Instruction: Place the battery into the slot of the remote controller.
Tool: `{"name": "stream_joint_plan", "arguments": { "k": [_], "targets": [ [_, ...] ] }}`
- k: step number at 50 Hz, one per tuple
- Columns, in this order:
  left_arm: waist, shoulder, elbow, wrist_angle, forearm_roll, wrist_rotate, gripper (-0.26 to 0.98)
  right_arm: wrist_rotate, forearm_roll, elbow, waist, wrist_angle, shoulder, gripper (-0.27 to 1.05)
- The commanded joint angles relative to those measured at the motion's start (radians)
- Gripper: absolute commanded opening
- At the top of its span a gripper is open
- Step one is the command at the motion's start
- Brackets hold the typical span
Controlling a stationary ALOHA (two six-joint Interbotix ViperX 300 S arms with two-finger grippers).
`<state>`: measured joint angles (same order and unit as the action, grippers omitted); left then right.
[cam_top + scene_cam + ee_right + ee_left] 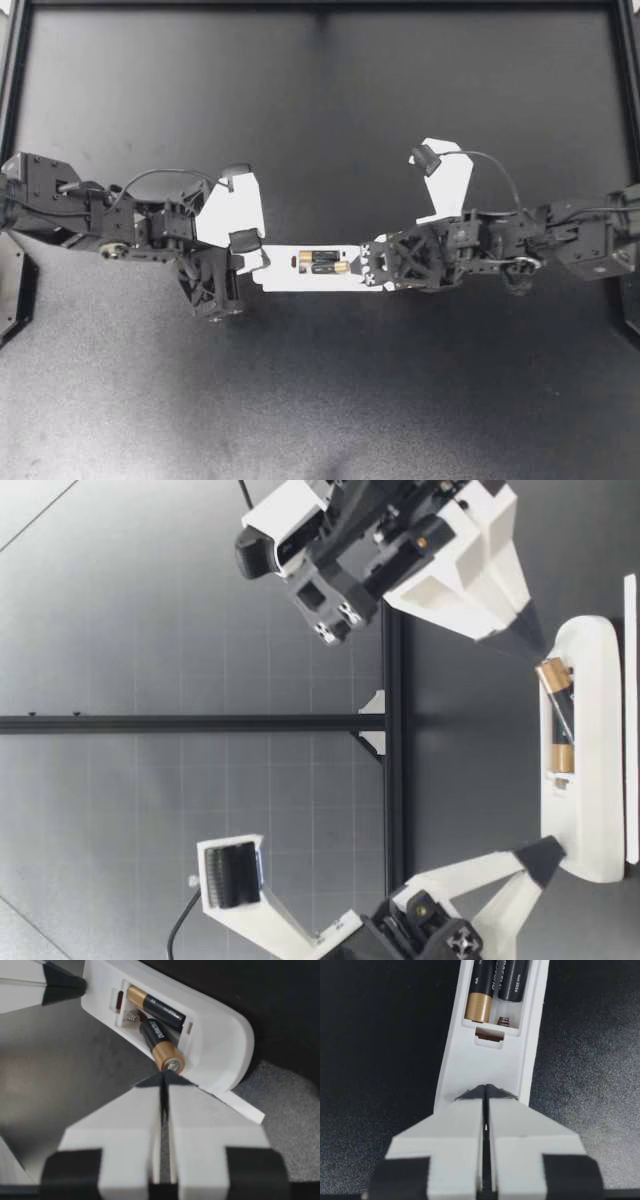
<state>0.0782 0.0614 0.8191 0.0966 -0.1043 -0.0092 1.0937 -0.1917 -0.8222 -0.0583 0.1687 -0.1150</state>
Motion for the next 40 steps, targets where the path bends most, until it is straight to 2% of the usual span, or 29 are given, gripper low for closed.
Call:
{"name": "stream_joint_plan", "arguments": {
  "k": [1, 25, 40],
  "targets": [
    [0.0, -0.003, 0.002, 0.011, 0.0, 0.003, -0.18, -0.002, -0.002, 0.023, -0.009, 0.003, 0.009, -0.09],
    [0.0, -0.002, -0.005, 0.009, -0.002, 0.009, -0.18, -0.006, 0.003, 0.034, -0.012, 0.003, -0.009, -0.09],
    [0.0, 0.015, -0.011, 0.011, 0.0, 0.011, -0.18, -0.009, 0.031, 0.086, -0.012, -0.012, -0.043, -0.09]
  ]
}}
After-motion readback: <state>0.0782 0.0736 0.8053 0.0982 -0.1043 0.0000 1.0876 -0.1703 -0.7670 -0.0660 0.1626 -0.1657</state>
